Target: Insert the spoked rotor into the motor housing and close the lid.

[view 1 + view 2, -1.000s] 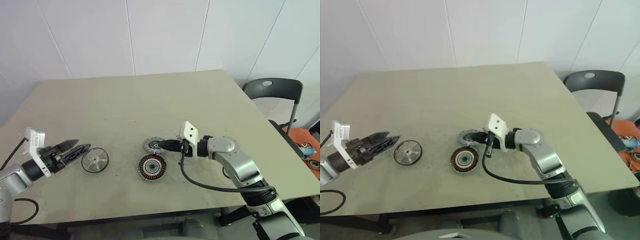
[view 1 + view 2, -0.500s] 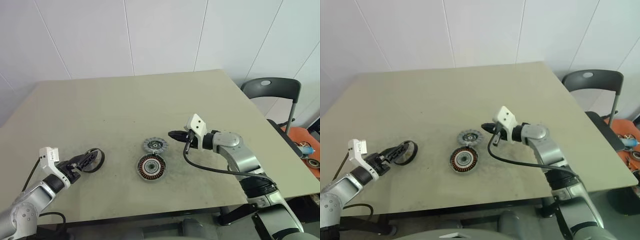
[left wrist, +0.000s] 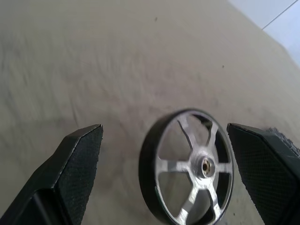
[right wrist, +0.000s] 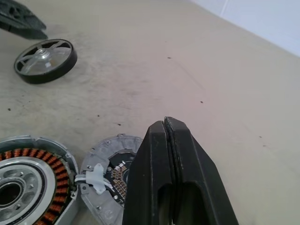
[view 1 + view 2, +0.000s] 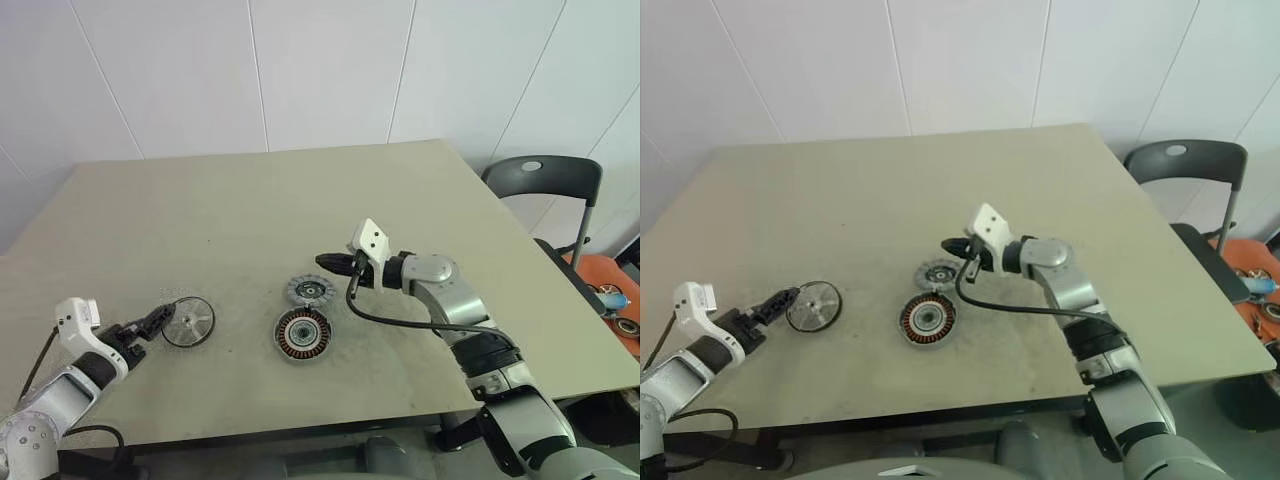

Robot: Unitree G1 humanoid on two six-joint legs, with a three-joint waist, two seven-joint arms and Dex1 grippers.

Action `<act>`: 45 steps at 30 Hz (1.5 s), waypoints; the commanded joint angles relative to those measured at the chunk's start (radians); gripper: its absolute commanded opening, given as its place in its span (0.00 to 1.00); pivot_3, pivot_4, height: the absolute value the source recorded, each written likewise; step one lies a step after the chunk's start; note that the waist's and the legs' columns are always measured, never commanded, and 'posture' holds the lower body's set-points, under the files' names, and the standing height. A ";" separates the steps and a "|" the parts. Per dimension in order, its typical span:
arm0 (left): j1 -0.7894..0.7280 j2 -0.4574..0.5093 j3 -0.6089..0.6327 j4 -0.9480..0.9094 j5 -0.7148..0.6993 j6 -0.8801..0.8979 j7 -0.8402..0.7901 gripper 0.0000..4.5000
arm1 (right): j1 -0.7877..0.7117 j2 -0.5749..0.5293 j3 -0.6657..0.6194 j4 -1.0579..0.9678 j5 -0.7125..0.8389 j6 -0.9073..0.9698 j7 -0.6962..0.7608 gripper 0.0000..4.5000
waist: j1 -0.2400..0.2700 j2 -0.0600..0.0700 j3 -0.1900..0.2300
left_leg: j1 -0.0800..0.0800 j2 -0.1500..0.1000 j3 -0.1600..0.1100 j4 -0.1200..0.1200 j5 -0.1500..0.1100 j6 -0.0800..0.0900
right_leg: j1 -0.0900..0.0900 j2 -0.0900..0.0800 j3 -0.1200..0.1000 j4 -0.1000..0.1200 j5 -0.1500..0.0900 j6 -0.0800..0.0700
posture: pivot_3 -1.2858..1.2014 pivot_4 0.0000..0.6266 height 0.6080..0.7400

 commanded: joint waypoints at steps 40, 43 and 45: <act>-0.467 -0.267 -0.309 0.360 -0.346 0.276 -0.026 0.27 | 0.251 -0.282 -0.111 -0.466 0.229 0.355 0.146 0.00 | 0.003 -0.001 0.000 | -0.002 -0.001 -0.003 0.001 0.002 -0.003 | 0.001 0.000 -0.002 -0.003 0.001 -0.001 | 0.52 0.00 1.00; -0.472 -0.217 -0.298 0.370 -0.360 0.311 -0.041 0.27 | 0.257 -0.295 -0.117 -0.481 0.212 0.357 0.119 0.00 | -0.004 -0.002 0.001 | -0.002 0.000 -0.003 0.001 0.002 -0.004 | 0.001 0.001 -0.001 0.000 0.001 -0.001 | 0.52 0.00 1.00; -0.454 -0.172 -0.296 0.366 -0.355 0.335 -0.058 0.27 | 0.261 -0.300 -0.113 -0.475 0.196 0.348 0.106 0.00 | 0.001 -0.002 0.001 | -0.001 0.000 -0.003 0.000 0.002 -0.004 | 0.003 0.002 -0.001 0.001 0.001 -0.002 | 0.52 0.00 1.00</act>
